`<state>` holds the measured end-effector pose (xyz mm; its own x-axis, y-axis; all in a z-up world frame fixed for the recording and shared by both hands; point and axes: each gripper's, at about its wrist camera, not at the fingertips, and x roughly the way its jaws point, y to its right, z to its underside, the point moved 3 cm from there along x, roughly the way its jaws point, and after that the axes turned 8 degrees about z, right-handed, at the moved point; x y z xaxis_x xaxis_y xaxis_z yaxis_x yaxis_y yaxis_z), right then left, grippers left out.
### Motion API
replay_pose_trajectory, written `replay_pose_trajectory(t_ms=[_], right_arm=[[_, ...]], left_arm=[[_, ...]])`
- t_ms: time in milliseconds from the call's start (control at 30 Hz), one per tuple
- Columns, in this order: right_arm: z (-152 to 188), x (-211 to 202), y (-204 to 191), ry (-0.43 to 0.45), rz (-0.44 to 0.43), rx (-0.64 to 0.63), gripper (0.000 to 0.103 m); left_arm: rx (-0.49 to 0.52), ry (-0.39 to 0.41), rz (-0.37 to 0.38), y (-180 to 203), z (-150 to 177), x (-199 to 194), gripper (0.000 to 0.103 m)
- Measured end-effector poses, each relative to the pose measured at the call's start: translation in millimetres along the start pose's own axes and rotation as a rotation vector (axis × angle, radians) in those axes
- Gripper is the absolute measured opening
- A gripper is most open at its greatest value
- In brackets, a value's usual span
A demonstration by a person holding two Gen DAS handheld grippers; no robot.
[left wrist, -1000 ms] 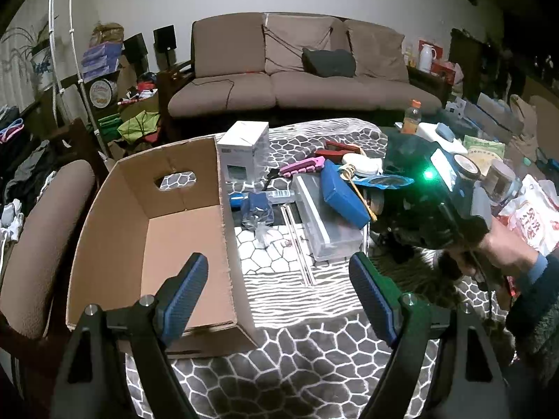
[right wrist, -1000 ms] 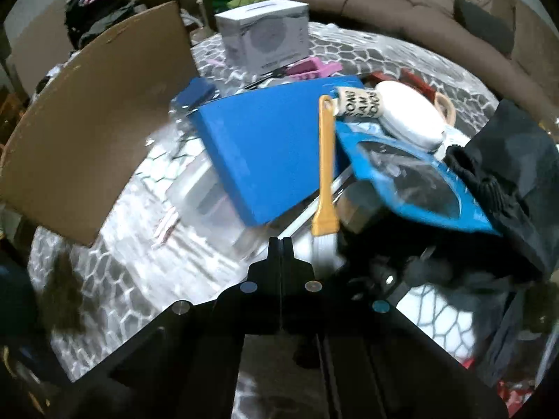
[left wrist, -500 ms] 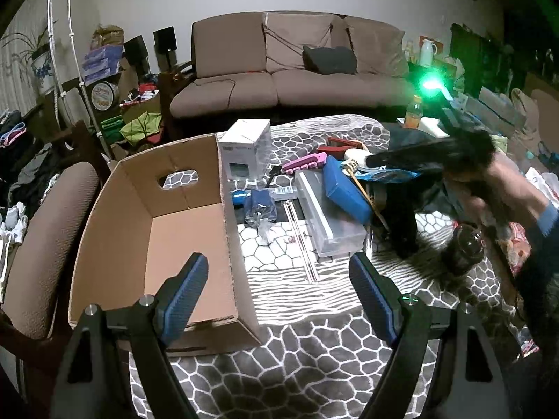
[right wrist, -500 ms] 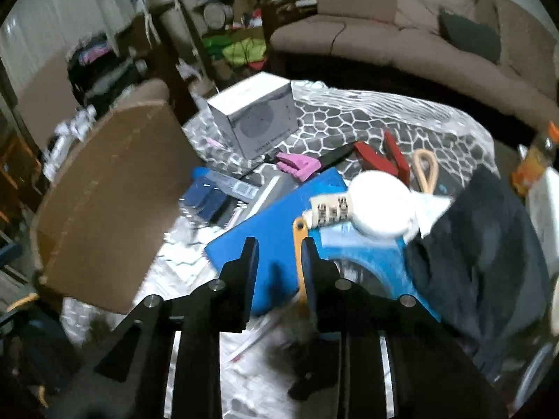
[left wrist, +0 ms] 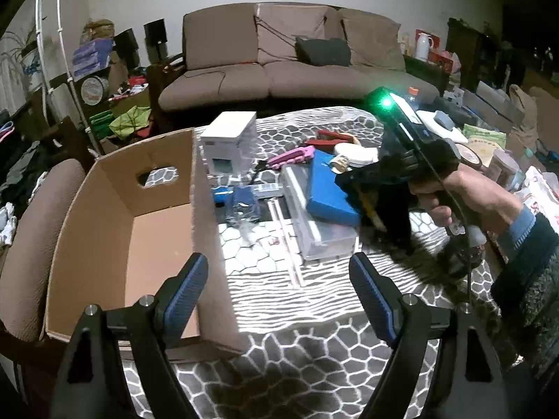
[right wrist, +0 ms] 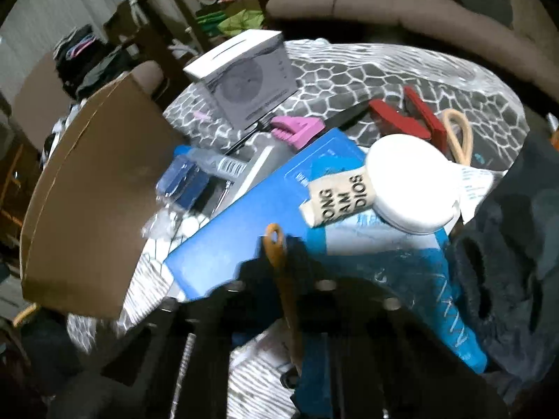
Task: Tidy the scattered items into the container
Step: 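Close the right tool on the yellow brush handle and lift it, then grasp the white printed tag with the left tool while the right tool holds the brush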
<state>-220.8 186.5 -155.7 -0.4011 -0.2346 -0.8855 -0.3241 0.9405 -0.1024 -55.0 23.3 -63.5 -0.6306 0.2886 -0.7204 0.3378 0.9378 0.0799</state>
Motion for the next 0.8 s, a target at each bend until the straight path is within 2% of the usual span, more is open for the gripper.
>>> replay_pose_trajectory(t_ms=[133, 400, 533, 700, 800], right_arm=[[7.7, -14.8, -1.9, 0.016, 0.018, -0.008, 0.004], [35.9, -82.3, 3.1, 0.107, 0.023, 0.061, 0.004], [56.4, -111.4, -1.3, 0.137, 0.011, 0.085, 0.004], [84.0, -141.1, -5.7, 0.164, -0.009, 0.134, 0.004], [97.9, -157.5, -10.8, 0.176, -0.011, 0.170, 0.004]], left_arm=[[0.004, -0.005, 0.005, 5.7, -1.7, 5.9, 0.083], [-0.033, 0.017, 0.033, 1.6, -5.1, 13.6, 0.083], [-0.026, 0.072, 0.070, 2.8, -11.2, 14.9, 0.083], [0.028, 0.182, -0.016, 17.1, -25.6, 22.7, 0.083], [0.071, 0.228, -0.014, 32.1, -35.3, 30.4, 0.083]])
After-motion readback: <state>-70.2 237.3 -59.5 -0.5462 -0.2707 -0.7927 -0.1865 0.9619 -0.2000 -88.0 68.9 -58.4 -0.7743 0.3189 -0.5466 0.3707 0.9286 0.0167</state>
